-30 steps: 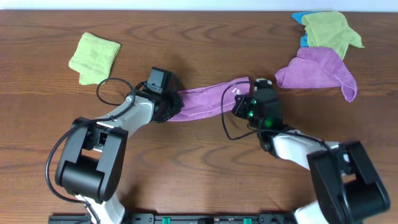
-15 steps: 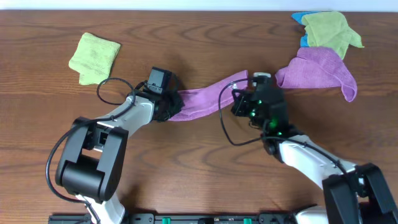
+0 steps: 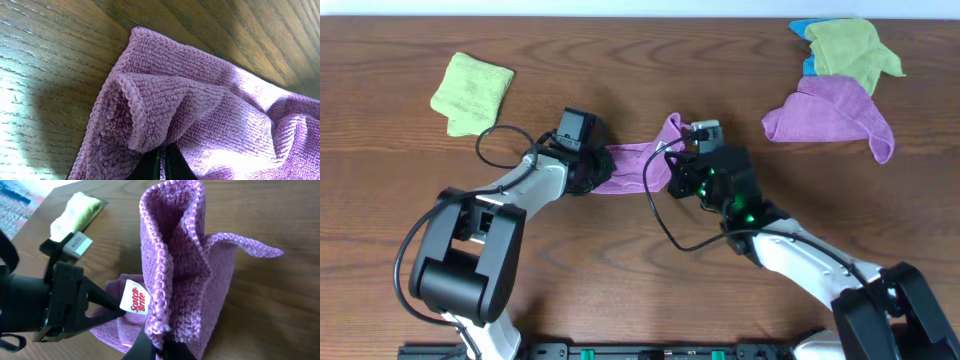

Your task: Fold the cloth

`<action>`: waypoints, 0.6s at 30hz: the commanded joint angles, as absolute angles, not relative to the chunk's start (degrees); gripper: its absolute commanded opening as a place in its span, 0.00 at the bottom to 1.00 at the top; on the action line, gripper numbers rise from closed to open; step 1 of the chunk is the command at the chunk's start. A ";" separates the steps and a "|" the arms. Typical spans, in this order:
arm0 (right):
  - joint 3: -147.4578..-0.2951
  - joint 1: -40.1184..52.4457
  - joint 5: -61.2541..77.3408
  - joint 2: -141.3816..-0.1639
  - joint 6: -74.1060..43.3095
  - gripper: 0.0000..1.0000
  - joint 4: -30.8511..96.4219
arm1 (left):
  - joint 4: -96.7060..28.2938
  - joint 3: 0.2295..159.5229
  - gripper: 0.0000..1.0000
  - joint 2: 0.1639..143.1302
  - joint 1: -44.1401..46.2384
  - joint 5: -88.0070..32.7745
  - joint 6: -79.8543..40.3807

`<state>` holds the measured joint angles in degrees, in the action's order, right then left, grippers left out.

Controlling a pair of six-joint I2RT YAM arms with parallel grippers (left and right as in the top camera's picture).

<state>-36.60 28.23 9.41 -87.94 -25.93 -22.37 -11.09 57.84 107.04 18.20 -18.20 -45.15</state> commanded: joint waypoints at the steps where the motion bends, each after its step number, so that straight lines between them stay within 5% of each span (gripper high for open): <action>1: -38.98 29.74 9.26 -87.46 -22.33 0.01 -21.10 | -11.40 58.30 0.06 108.73 16.82 -19.14 -44.66; 18: -46.04 32.40 9.06 -93.45 -18.96 0.01 -14.33 | -14.48 61.01 0.06 103.46 14.68 -18.96 -38.48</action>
<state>-44.95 31.20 9.15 -92.95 -20.56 -14.52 -13.87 59.59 106.41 15.62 -20.53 -40.21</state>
